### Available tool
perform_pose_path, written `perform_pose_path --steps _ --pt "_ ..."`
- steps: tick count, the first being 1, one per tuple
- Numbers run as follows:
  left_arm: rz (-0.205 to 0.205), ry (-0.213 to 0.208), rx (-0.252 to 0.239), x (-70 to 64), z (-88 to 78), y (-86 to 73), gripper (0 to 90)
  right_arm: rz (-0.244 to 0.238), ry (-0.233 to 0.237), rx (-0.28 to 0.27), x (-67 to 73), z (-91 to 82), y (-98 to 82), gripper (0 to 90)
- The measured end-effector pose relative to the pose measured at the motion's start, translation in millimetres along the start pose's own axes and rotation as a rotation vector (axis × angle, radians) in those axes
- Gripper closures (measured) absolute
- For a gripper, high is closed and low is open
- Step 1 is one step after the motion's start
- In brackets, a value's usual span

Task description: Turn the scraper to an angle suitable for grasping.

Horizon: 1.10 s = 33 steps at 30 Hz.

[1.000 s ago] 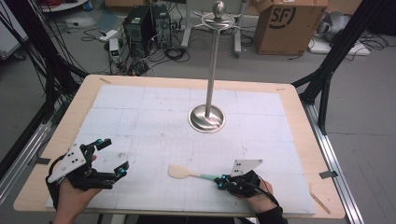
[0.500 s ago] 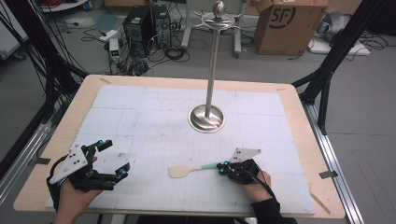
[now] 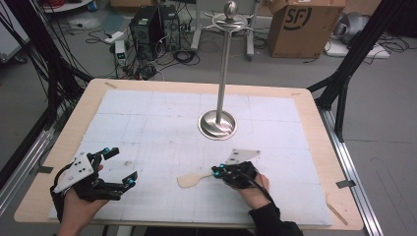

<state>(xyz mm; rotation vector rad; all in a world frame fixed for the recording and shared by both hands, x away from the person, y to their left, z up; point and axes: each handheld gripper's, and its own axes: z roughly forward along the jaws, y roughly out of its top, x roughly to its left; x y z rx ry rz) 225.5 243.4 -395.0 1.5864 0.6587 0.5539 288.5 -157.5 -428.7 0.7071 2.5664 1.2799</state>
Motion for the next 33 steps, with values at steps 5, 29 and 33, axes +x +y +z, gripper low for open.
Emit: perform_pose_path --steps 5,29,33 --pt "-0.004 -0.001 -0.009 0.5 -2.3 1.4 2.5 -0.031 0.067 0.051 16.6 42.8 28.6 90.0" --pt "-0.008 0.002 -0.011 2.3 -5.8 1.3 2.5 -0.044 0.181 0.142 24.3 61.9 28.2 90.0" --pt "-0.008 0.004 -0.007 2.4 -5.1 0.4 2.5 -0.044 0.201 0.123 26.6 48.2 17.2 90.0"
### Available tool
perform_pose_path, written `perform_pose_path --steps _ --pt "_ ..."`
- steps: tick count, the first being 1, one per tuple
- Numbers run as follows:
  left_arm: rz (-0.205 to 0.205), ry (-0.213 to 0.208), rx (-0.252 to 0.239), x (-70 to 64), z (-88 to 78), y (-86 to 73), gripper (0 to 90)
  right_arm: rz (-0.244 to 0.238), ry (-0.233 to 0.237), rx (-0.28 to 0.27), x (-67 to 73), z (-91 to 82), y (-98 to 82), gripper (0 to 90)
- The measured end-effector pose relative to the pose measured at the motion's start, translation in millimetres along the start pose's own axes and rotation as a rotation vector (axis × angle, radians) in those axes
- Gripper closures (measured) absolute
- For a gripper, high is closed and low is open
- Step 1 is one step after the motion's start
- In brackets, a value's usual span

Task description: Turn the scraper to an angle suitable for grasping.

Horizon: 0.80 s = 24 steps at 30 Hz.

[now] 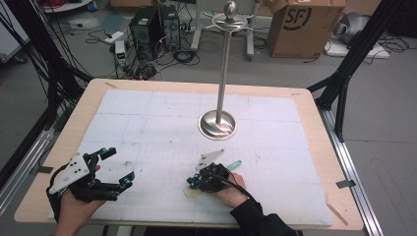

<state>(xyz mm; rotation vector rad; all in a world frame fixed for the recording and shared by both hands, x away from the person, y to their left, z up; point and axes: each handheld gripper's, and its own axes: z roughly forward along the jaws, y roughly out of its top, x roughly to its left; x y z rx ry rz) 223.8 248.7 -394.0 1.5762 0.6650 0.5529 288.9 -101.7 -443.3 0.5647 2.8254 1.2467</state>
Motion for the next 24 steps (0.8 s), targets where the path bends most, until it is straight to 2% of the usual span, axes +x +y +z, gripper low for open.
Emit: perform_pose_path --steps 3,4,6,8,9,10,14,19,21,24 --pt "0.003 -0.006 0.011 -1.6 3.4 -1.3 2.5 -0.028 -0.010 0.003 1.8 -3.9 -0.3 90.0" --pt "0.006 -0.008 0.014 -2.5 4.1 -1.3 2.5 -0.030 -0.037 -0.005 0.8 -6.0 0.0 90.0" --pt "0.009 -0.014 0.015 -3.8 5.0 -1.2 2.5 0.012 -0.077 -0.029 -5.5 -11.2 -1.1 90.0" --pt "0.009 -0.015 0.016 -3.6 5.6 -1.1 2.5 0.047 -0.114 -0.002 -12.4 -12.0 -4.1 90.0" --pt "0.009 -0.014 0.016 -3.3 5.9 -1.3 2.4 0.057 -0.114 0.016 -14.4 -11.1 -5.8 90.0" --pt "0.008 -0.014 0.018 -2.7 5.9 -1.5 2.5 0.065 -0.107 0.010 -14.3 -11.4 -6.7 90.0" --pt "0.003 -0.012 0.019 -1.9 5.7 -2.6 2.5 0.043 -0.118 0.031 -8.3 -12.6 -7.1 90.0" --pt "0.007 -0.013 0.017 -2.8 4.3 -1.9 2.5 0.055 -0.083 0.011 -7.5 -20.4 -18.2 90.0" --pt "0.006 -0.012 0.020 -2.9 3.4 -2.3 2.5 0.075 -0.063 -0.022 -7.2 -30.8 -32.3 90.0" --pt "0.007 -0.008 0.022 -3.2 2.4 -2.6 2.5 0.086 -0.050 -0.032 -4.2 -43.8 -47.0 90.0"
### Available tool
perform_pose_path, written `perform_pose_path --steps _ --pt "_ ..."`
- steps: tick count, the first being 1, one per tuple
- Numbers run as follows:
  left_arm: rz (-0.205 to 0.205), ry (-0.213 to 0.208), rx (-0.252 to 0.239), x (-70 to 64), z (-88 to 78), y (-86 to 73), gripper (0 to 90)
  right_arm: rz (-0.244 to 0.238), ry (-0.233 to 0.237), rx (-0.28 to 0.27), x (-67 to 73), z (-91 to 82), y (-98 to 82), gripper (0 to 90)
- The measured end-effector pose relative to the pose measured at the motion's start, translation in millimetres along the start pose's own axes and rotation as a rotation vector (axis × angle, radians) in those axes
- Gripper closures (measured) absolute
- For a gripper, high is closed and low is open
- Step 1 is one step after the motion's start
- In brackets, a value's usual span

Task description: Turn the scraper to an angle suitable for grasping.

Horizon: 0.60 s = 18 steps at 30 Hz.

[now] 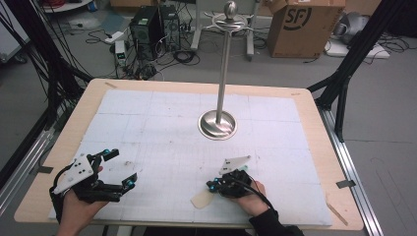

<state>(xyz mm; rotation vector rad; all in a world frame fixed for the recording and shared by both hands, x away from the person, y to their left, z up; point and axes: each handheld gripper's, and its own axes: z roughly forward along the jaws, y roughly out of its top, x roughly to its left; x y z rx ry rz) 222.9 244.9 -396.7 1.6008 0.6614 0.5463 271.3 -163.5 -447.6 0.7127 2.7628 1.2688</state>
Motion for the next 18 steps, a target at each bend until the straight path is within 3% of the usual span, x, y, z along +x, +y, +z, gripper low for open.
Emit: perform_pose_path --steps 6,10,12,13,16,18 --pt "0.002 0.001 0.005 -2.4 0.7 -0.1 2.5 -0.007 -0.011 0.003 4.7 -25.2 -23.9 90.0" --pt "0.007 -0.007 0.014 -4.4 4.7 -0.8 2.4 -0.065 -0.058 -0.038 8.8 -34.7 -29.9 90.0" --pt "0.009 -0.012 0.018 -4.9 5.6 -1.0 2.5 -0.032 -0.072 -0.107 8.5 -51.8 -34.7 90.0" --pt "0.007 -0.013 0.019 -4.9 5.9 -1.3 2.5 -0.024 -0.086 -0.114 8.5 -61.0 -38.2 90.0" --pt "0.005 -0.013 0.018 -3.9 7.0 -2.0 2.5 0.003 -0.148 -0.071 10.0 -83.7 -56.1 90.0" --pt "0.004 -0.014 0.019 -3.9 7.8 -2.4 2.5 0.046 -0.179 -0.052 10.0 -95.5 -72.8 90.0"
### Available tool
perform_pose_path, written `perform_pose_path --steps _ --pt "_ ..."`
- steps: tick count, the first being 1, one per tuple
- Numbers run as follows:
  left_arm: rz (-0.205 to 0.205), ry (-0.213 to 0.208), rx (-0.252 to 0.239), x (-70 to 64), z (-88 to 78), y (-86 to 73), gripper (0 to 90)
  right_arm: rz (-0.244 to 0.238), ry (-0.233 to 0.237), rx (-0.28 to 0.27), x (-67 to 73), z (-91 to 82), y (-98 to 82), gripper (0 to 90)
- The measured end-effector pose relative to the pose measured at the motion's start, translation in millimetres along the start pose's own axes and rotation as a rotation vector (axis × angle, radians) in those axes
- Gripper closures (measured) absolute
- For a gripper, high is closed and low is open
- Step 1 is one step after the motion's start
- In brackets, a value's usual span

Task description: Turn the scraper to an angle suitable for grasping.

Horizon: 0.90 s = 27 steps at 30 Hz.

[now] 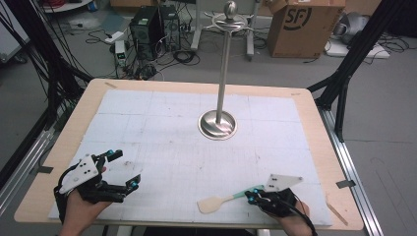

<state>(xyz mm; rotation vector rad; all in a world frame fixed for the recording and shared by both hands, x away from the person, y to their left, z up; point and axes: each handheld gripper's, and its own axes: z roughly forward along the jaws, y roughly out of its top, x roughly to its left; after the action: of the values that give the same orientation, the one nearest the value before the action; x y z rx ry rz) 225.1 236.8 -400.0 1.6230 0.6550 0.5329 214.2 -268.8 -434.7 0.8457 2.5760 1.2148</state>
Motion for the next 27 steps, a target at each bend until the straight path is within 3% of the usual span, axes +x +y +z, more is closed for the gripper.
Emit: perform_pose_path --steps 4,5,8,14,21,27 --pt "0.002 -0.006 -0.003 -1.9 1.9 1.1 2.5 0.072 -0.071 0.011 -9.2 -11.8 -25.0 90.0" --pt "0.002 -0.006 -0.003 -1.9 1.9 1.1 2.5 0.086 -0.067 -0.007 -11.5 -12.6 -26.9 90.0" --pt "0.002 -0.011 -0.004 -2.6 4.0 1.7 2.5 0.076 -0.112 0.001 -15.8 -8.4 -22.4 90.0" --pt "-0.002 -0.011 -0.003 -1.3 6.5 0.8 2.5 0.064 -0.177 0.034 -26.3 17.4 4.9 90.0" --pt "-0.003 -0.007 -0.007 0.4 4.1 1.3 2.5 0.007 -0.178 0.079 -32.0 65.3 52.0 90.0" --pt "-0.007 -0.001 -0.015 2.2 0.3 1.5 2.5 -0.048 -0.181 0.080 -29.0 98.6 80.4 90.0"
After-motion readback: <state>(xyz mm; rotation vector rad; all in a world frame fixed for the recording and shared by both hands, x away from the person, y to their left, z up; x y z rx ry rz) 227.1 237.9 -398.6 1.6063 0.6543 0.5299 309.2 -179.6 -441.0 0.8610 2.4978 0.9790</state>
